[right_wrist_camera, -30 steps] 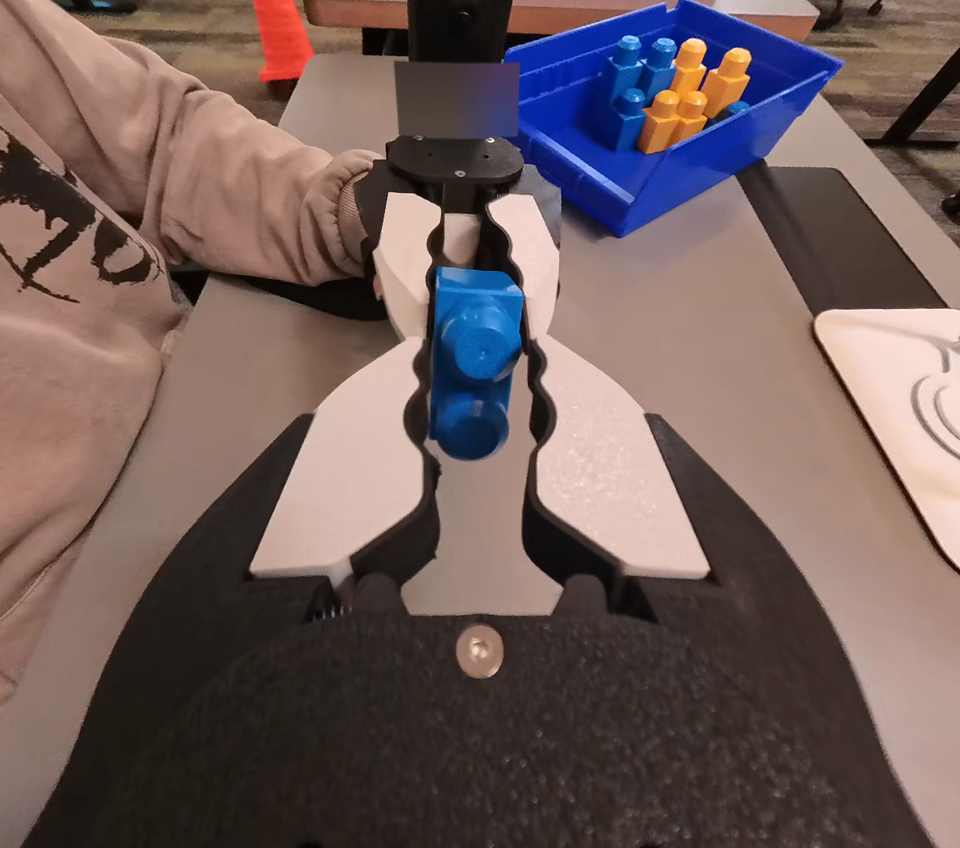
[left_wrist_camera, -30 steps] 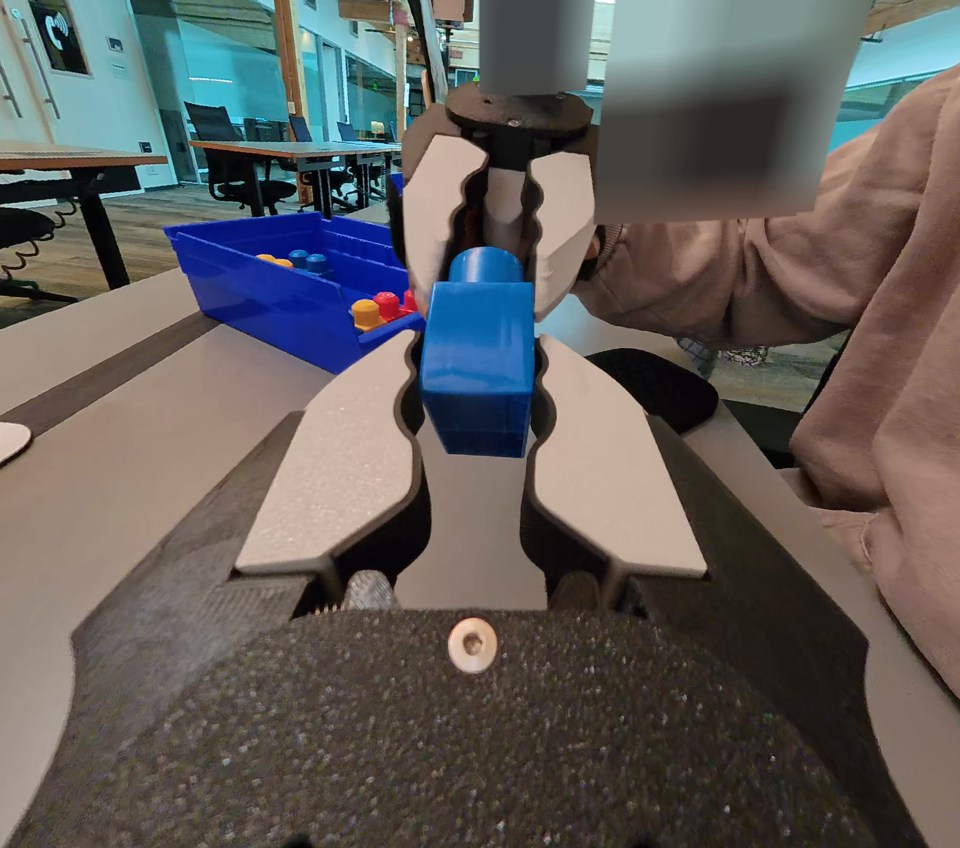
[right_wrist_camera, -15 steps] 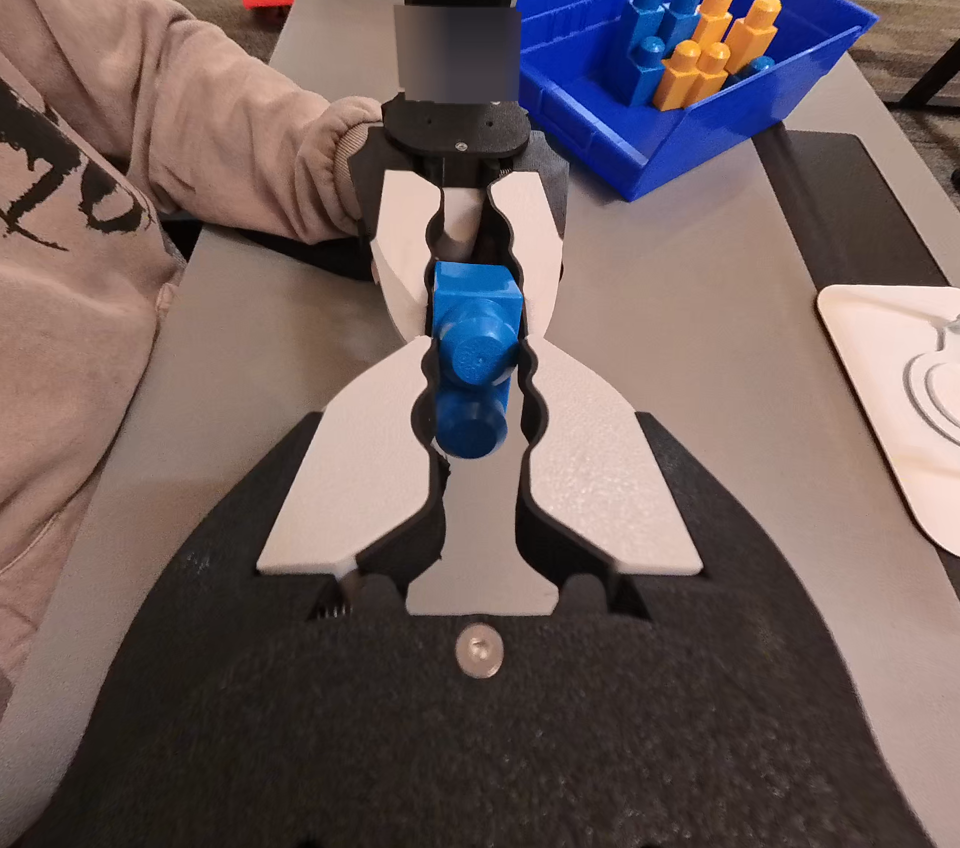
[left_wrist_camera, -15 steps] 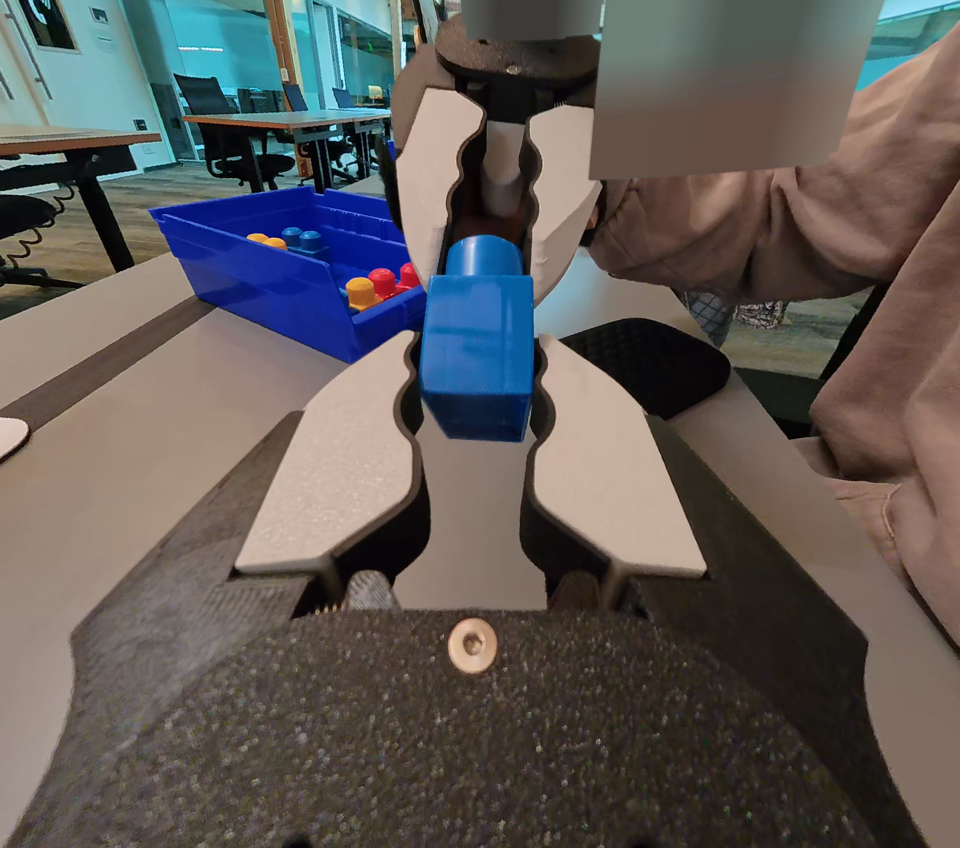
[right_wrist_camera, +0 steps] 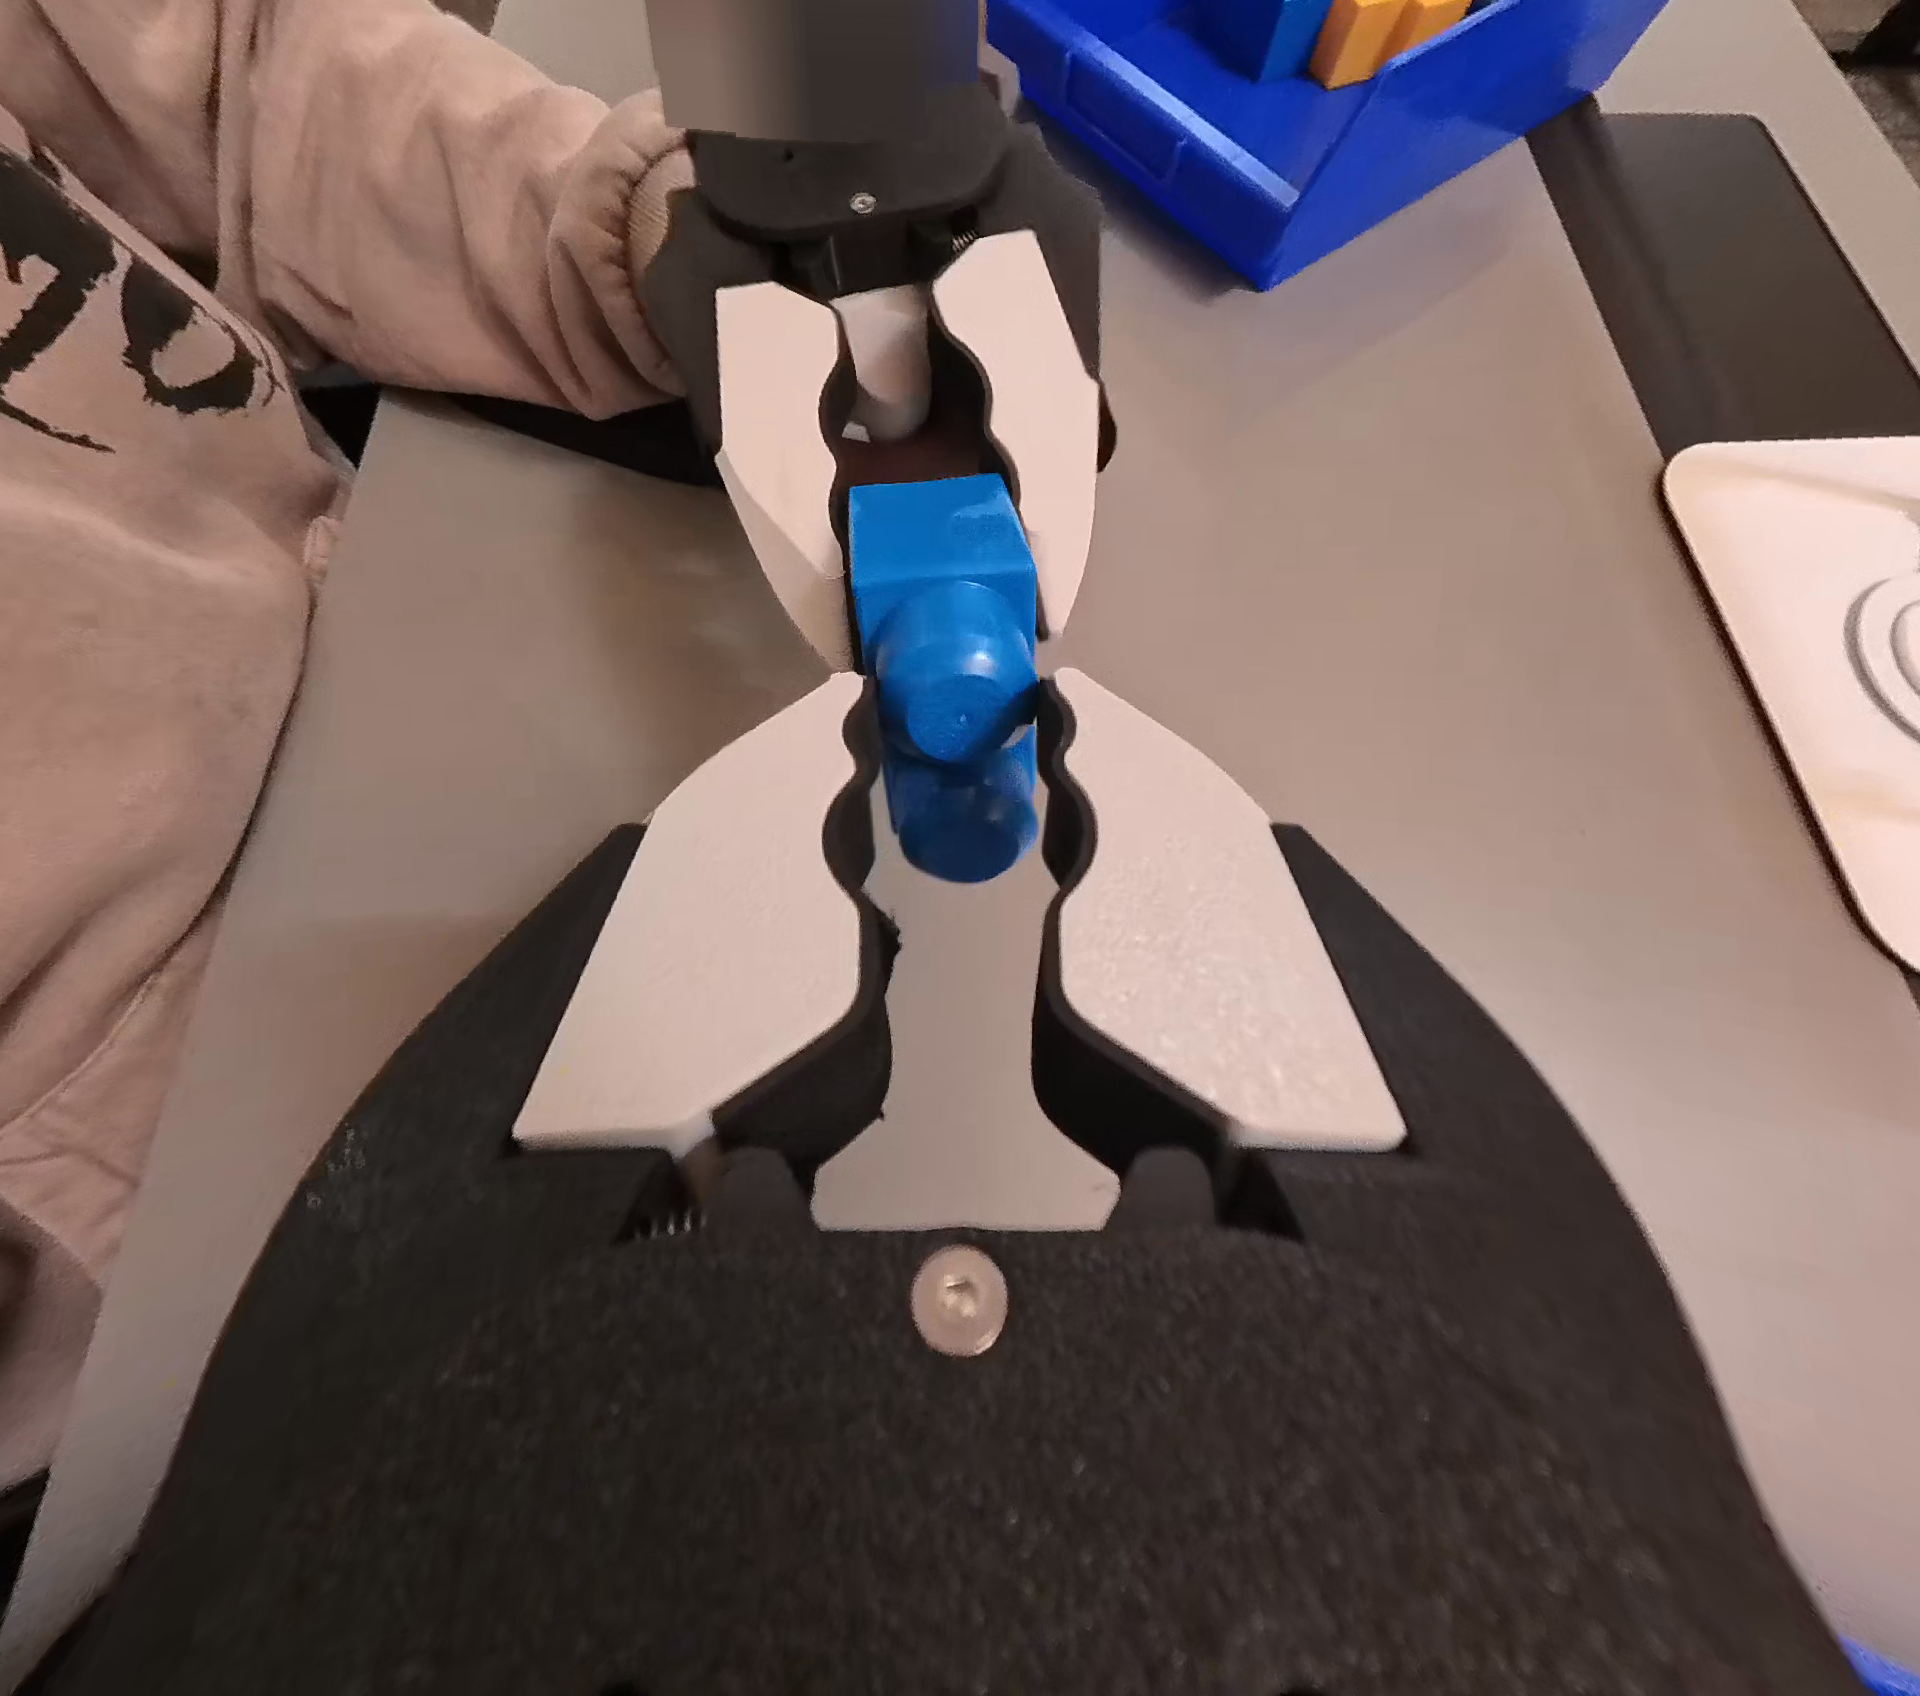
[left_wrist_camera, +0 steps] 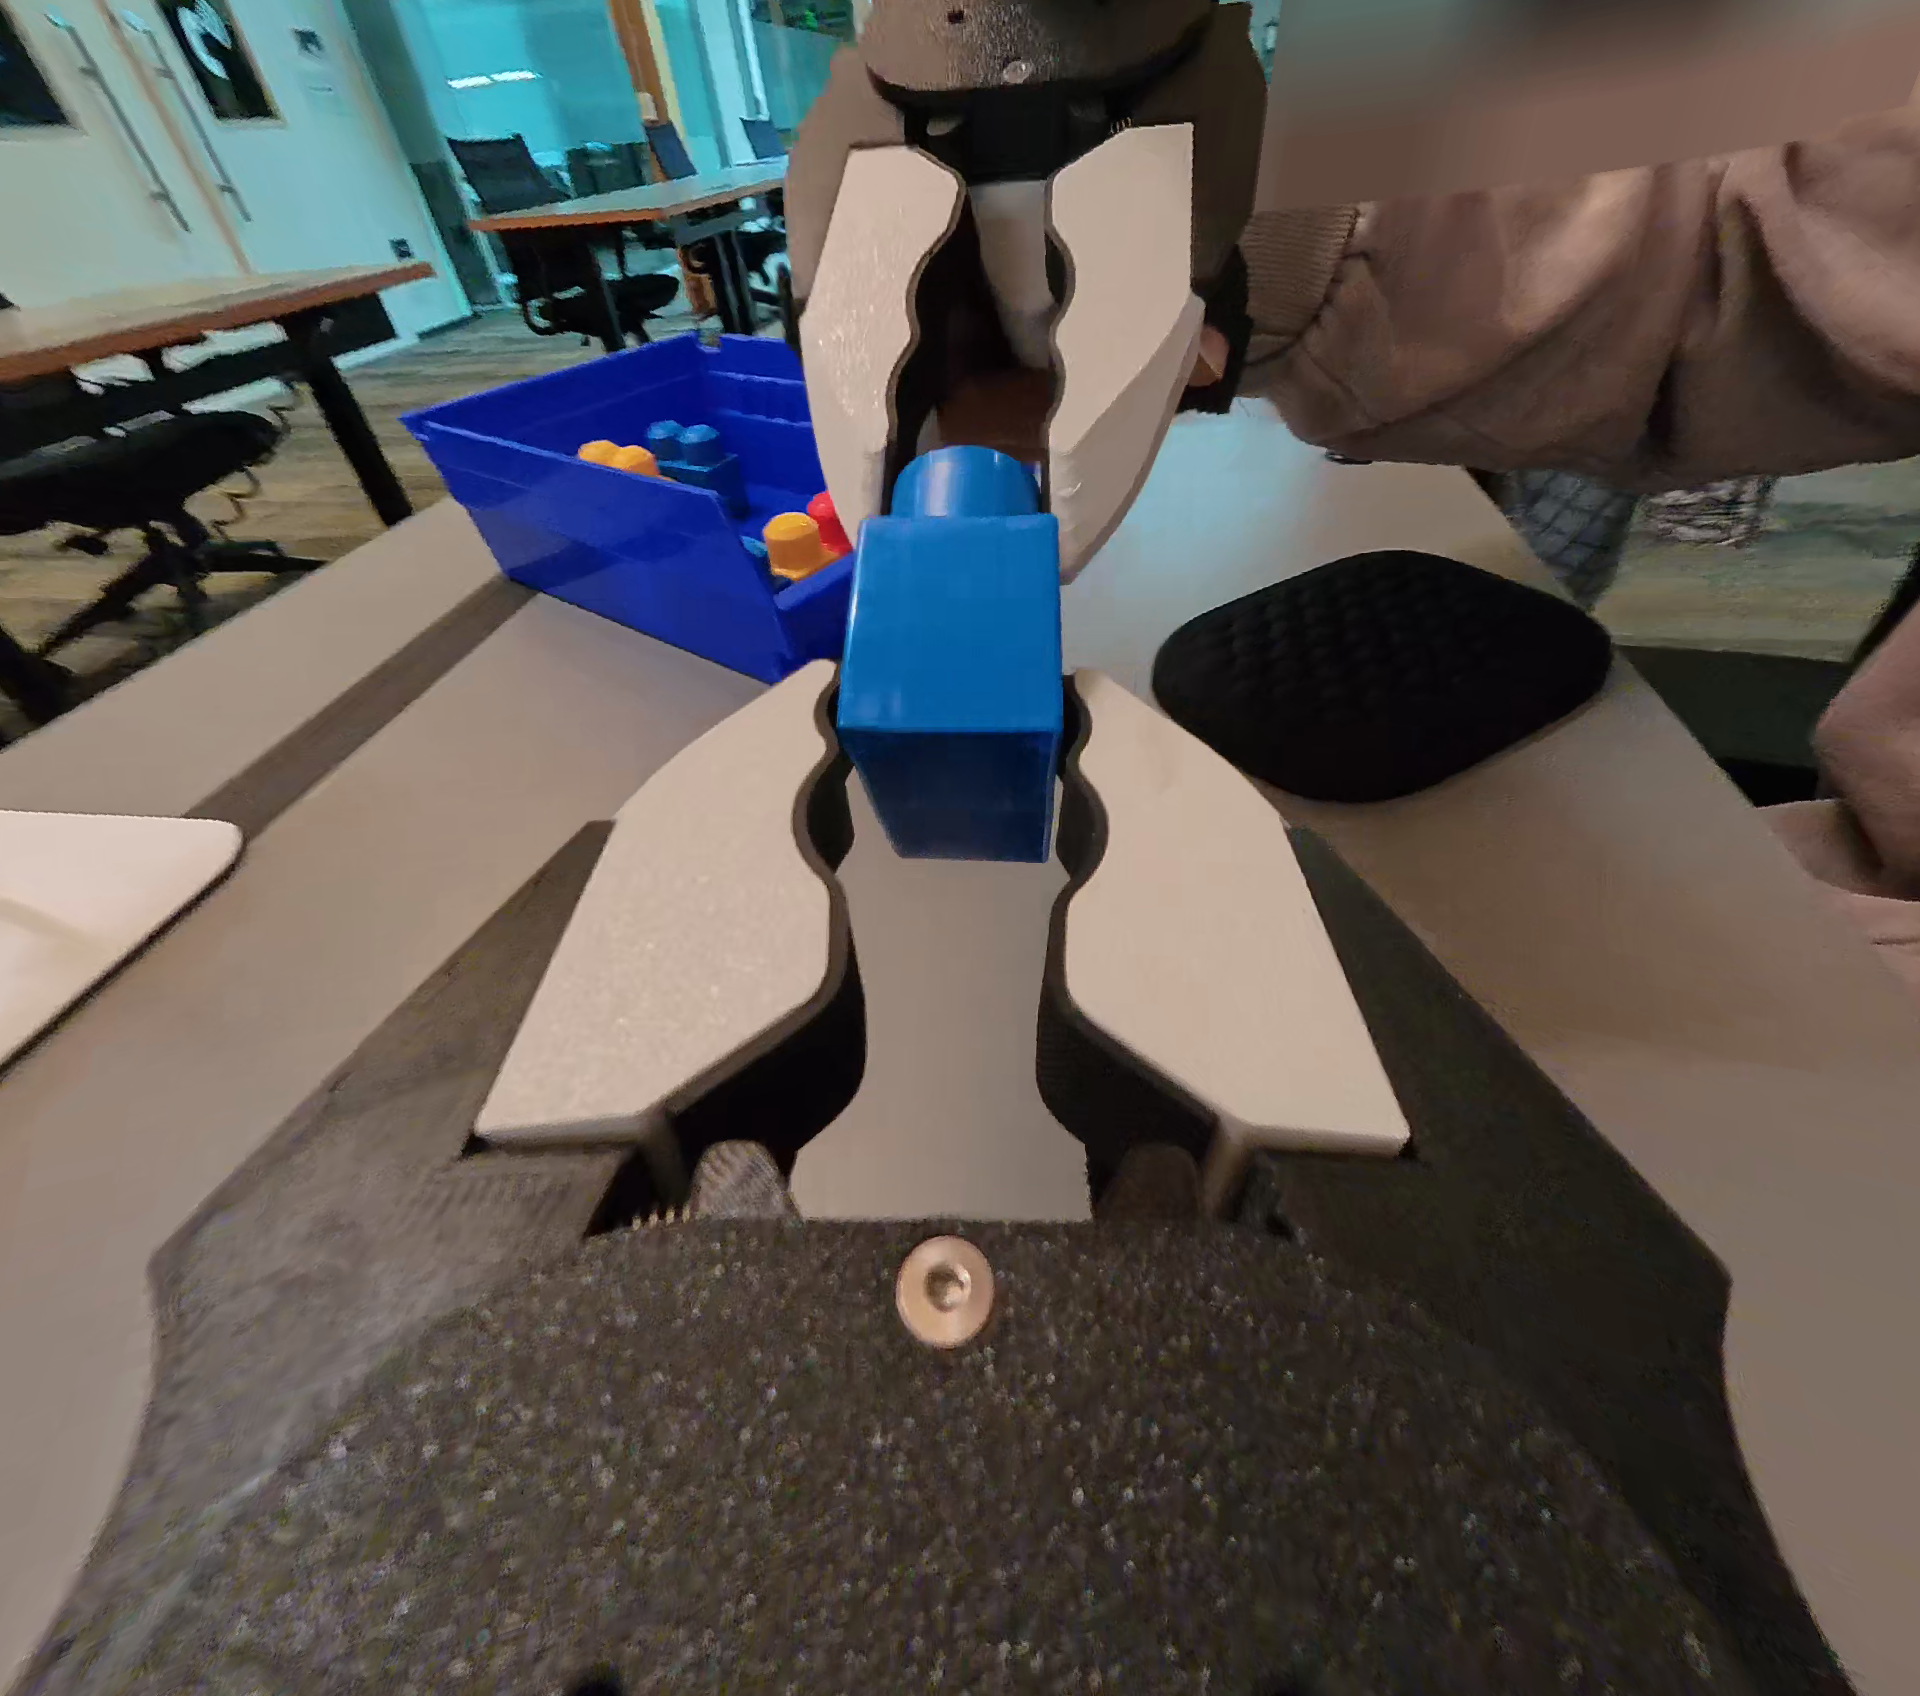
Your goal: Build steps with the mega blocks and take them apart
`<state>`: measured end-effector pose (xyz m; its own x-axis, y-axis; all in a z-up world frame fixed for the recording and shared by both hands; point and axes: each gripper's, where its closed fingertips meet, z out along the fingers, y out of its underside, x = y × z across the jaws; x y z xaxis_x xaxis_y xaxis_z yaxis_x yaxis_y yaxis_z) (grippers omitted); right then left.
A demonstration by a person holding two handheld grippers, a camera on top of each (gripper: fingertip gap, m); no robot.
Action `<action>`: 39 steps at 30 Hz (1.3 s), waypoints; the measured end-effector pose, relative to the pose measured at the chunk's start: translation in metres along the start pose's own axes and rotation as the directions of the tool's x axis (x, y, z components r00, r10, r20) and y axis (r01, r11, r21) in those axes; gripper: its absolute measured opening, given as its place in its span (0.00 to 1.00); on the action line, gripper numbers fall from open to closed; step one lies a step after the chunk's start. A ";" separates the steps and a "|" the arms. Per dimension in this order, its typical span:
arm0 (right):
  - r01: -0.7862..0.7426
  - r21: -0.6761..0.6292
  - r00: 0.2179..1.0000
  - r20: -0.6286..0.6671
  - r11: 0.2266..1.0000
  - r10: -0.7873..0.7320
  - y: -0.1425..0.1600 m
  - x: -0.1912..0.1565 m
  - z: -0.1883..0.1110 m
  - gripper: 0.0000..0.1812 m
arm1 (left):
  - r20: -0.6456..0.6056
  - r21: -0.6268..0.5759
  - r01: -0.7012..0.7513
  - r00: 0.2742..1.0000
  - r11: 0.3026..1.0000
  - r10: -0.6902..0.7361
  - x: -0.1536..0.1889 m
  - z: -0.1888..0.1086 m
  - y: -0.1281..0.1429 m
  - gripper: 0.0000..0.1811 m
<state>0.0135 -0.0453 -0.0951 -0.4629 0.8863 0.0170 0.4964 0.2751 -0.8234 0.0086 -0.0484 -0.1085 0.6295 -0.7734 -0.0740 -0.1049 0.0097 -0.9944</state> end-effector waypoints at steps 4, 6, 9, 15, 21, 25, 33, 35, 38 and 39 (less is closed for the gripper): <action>-0.107 0.065 0.994 0.005 0.992 0.107 -0.005 0.003 -0.003 0.15 | 0.111 0.001 -0.126 0.986 0.992 0.126 -0.007 -0.002 -0.008 0.20; -0.145 0.093 0.989 0.005 0.985 0.145 -0.007 0.002 -0.004 0.16 | 0.148 -0.014 -0.184 0.972 0.983 0.184 -0.008 -0.002 -0.009 0.20; -0.190 0.149 0.982 0.037 0.970 0.187 -0.013 -0.002 -0.006 0.18 | 0.178 -0.034 -0.243 0.953 0.969 0.245 -0.008 -0.001 -0.009 0.20; -0.203 0.173 0.978 -0.005 0.964 0.207 -0.015 0.000 -0.005 0.15 | 0.179 -0.047 -0.241 0.953 0.969 0.246 -0.009 0.000 -0.006 0.20; -0.087 0.043 0.991 -0.097 0.995 0.091 -0.003 0.022 -0.033 0.15 | 0.150 0.010 -0.061 0.987 0.998 0.059 -0.013 0.001 -0.004 0.25; 0.005 -0.181 0.969 -0.243 0.983 -0.049 0.019 0.080 -0.097 0.15 | 0.172 0.031 -0.017 0.985 0.999 0.012 -0.024 -0.007 -0.005 0.15; -0.016 -0.656 0.933 -0.282 0.754 -0.226 0.141 0.184 -0.192 0.16 | 0.182 0.015 0.004 0.983 1.000 -0.007 -0.030 -0.011 0.001 0.03; -0.024 -0.731 0.941 -0.246 0.682 -0.231 0.175 0.196 -0.196 0.16 | 0.181 0.009 0.015 0.983 1.000 -0.016 -0.032 -0.012 0.003 0.02; -0.008 -0.780 0.956 -0.189 0.625 -0.224 0.209 0.206 -0.188 0.16 | 0.190 -0.008 0.023 0.982 1.000 -0.021 -0.036 -0.012 0.010 0.02; 0.006 -0.788 0.959 -0.170 0.615 -0.226 0.216 0.209 -0.184 0.16 | 0.191 -0.015 0.028 0.981 1.000 -0.024 -0.037 -0.012 0.012 0.01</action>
<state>0.1587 0.2676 -0.1650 -0.4316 0.8511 0.2987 0.8818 0.4679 -0.0590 -0.0251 -0.0272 -0.1170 0.7672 -0.6383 -0.0629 -0.0993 -0.0212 -0.9948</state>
